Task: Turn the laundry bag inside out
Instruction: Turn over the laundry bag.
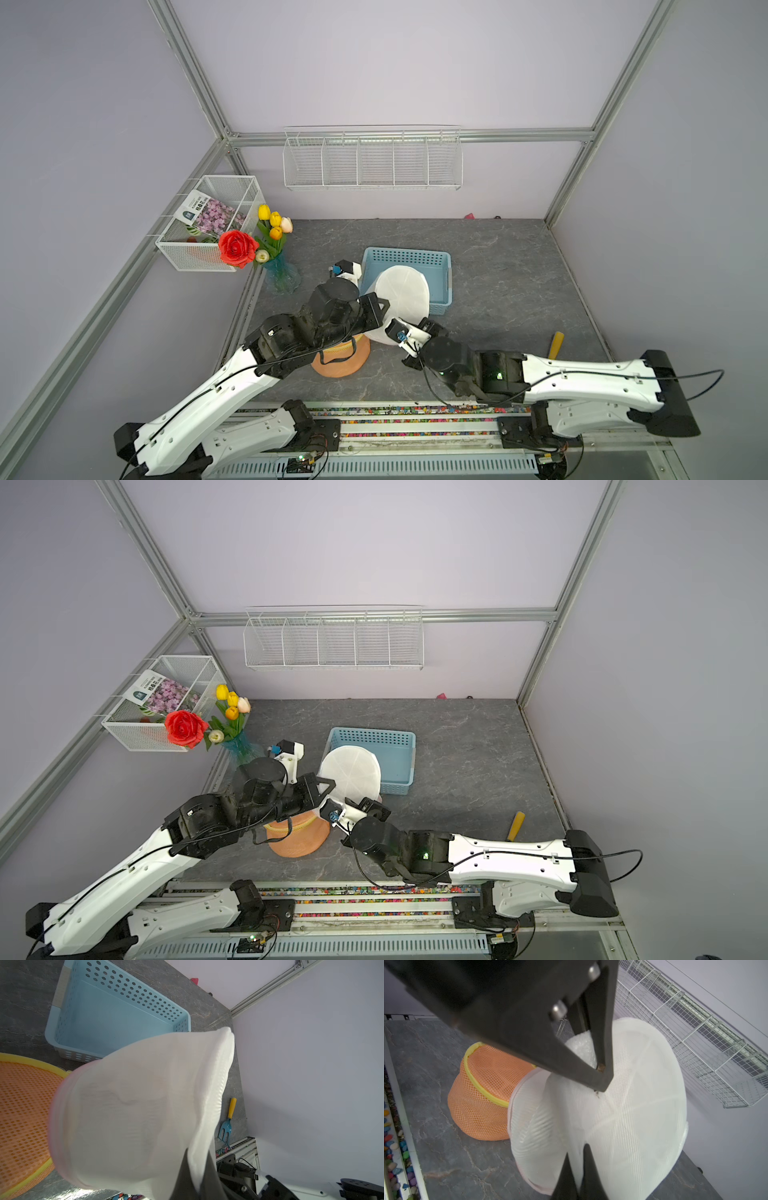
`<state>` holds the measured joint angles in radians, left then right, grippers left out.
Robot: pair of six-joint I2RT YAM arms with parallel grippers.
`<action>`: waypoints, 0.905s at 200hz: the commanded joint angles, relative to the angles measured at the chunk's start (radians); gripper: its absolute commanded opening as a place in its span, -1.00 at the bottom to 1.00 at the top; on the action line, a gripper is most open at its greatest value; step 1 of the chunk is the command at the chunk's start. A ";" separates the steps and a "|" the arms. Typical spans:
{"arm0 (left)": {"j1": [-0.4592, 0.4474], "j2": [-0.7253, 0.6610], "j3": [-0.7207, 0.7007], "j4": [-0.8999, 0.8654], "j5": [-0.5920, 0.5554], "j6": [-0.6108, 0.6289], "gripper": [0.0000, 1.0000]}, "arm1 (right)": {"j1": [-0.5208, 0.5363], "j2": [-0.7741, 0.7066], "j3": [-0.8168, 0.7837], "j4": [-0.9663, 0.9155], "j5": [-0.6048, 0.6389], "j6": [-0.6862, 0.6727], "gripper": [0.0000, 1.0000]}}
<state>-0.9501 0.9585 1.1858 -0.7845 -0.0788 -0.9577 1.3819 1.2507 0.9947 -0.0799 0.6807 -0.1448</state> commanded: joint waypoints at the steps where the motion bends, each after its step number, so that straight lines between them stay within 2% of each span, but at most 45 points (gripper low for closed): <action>1: 0.001 -0.015 0.015 0.005 0.019 0.024 -0.46 | -0.092 -0.029 0.014 -0.102 -0.104 0.219 -1.00; 14: 0.000 -0.056 -0.002 0.007 -0.030 0.054 -0.15 | -0.177 -0.061 0.018 -0.141 -0.222 0.350 -1.00; 29: 0.001 -0.134 -0.048 0.019 -0.100 0.094 0.03 | -0.299 -0.106 0.010 -0.152 -0.410 0.474 -1.00; 42: 0.001 -0.229 -0.120 0.049 -0.134 0.134 0.05 | -0.396 -0.135 0.012 -0.163 -0.566 0.562 -1.00; 57: 0.000 -0.335 -0.212 0.053 -0.167 0.121 0.08 | -0.486 -0.159 0.014 -0.170 -0.698 0.637 -1.00; 85: 0.000 -0.444 -0.394 0.136 -0.078 0.105 0.04 | -0.606 -0.196 -0.023 -0.104 -0.895 0.716 -1.00; 106: -0.001 -0.412 -0.514 0.280 0.032 0.067 0.00 | -0.672 -0.224 -0.069 -0.032 -0.982 0.773 -1.00; 123: -0.001 -0.342 -0.550 0.410 0.089 0.068 -0.01 | -0.707 -0.230 -0.094 0.014 -1.050 0.808 -1.00; 149: -0.001 -0.223 -0.502 0.548 0.166 0.107 0.02 | -0.741 -0.254 -0.157 0.120 -1.148 0.851 -1.00; 181: -0.001 -0.123 -0.439 0.595 0.141 0.114 0.03 | -0.799 -0.307 -0.274 0.274 -1.249 0.926 -1.00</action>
<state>-0.9493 0.8028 0.6891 -0.3195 0.0444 -0.8619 0.6174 0.9939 0.7952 0.0139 -0.4393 0.6941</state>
